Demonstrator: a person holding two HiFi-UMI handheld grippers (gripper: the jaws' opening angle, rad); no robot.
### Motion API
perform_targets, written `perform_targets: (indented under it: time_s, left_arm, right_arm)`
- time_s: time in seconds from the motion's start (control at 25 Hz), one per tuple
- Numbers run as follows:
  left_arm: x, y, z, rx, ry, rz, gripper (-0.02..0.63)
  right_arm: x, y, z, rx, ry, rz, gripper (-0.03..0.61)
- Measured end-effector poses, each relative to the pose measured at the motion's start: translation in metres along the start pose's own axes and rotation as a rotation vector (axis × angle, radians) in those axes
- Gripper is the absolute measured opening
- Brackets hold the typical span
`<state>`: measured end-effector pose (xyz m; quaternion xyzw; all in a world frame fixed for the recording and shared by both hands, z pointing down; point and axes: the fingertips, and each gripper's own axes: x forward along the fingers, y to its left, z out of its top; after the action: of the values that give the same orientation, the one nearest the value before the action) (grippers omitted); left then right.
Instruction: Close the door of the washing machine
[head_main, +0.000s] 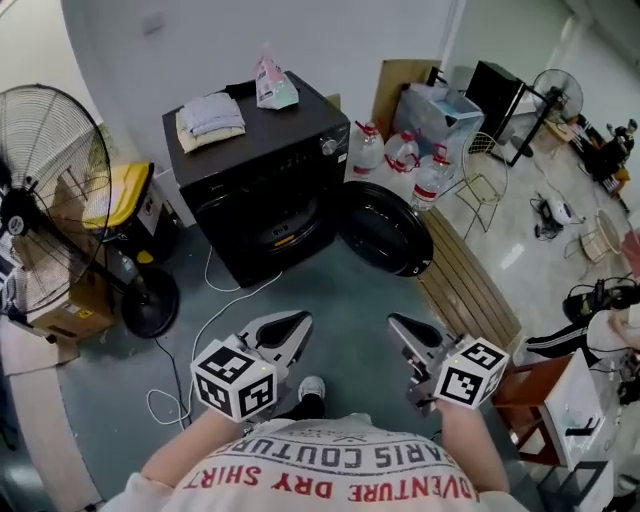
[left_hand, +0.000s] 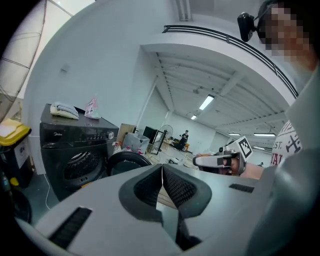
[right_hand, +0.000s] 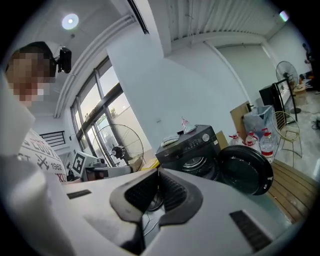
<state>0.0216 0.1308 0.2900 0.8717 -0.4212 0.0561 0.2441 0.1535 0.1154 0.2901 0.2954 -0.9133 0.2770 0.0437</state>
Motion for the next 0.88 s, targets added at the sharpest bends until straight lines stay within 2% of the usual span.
perform_targets:
  time_s: [0.24,0.56,0.76,0.84,0.88]
  left_arm:
    - [0.061,0.042,0.021,0.001,0.049,-0.027,0.029]
    - [0.132,0.057,0.02,-0.009,0.106,-0.038,0.029]
    - [0.178,0.053,0.014,-0.016,0.155,-0.016,0.029]
    - [0.196,0.052,0.015,-0.027,0.165,0.008,0.029]
    - [0.204,0.052,0.016,-0.033,0.166,0.02,0.029]
  right_arm:
    - [0.032,-0.071,0.027,0.059,-0.064,-0.094,0.023]
    - [0.031,-0.136,0.012,0.113,-0.026,-0.126,0.025]
    - [0.019,-0.187,0.008,0.135,0.014,-0.114,0.029]
    - [0.016,-0.211,0.01,0.144,0.039,-0.11,0.064]
    - [0.015,-0.222,0.01,0.15,0.052,-0.102,0.101]
